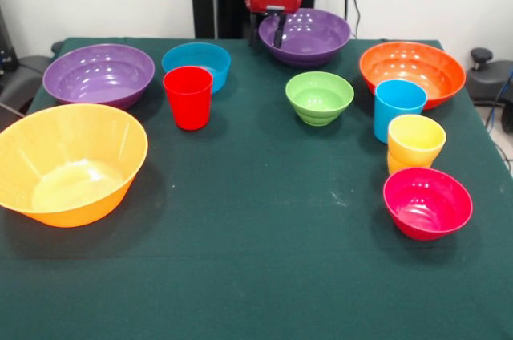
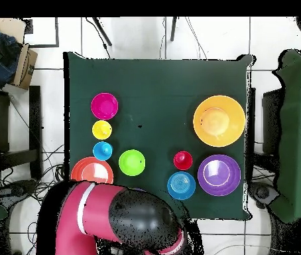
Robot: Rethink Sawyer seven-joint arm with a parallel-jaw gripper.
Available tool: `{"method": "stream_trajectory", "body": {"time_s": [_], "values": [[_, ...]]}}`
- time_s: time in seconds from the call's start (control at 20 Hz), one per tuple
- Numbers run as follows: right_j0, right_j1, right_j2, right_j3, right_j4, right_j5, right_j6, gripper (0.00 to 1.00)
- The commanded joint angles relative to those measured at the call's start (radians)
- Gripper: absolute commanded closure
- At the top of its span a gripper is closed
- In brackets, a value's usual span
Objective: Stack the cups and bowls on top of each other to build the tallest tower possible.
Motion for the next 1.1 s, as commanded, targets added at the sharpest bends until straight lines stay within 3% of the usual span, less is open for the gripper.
{"method": "stream_trajectory", "body": {"time_s": [0.05, 0.8, 1.1], "values": [[-0.001, 0.159, 0.106, -0.103, 0.013, 0.190, 0.136, 1.00], [0.008, 0.143, 0.102, -0.105, -0.007, 0.175, 0.167, 1.00], [-0.008, 0.035, 0.113, -0.053, -0.029, 0.225, 0.188, 1.00]]}}
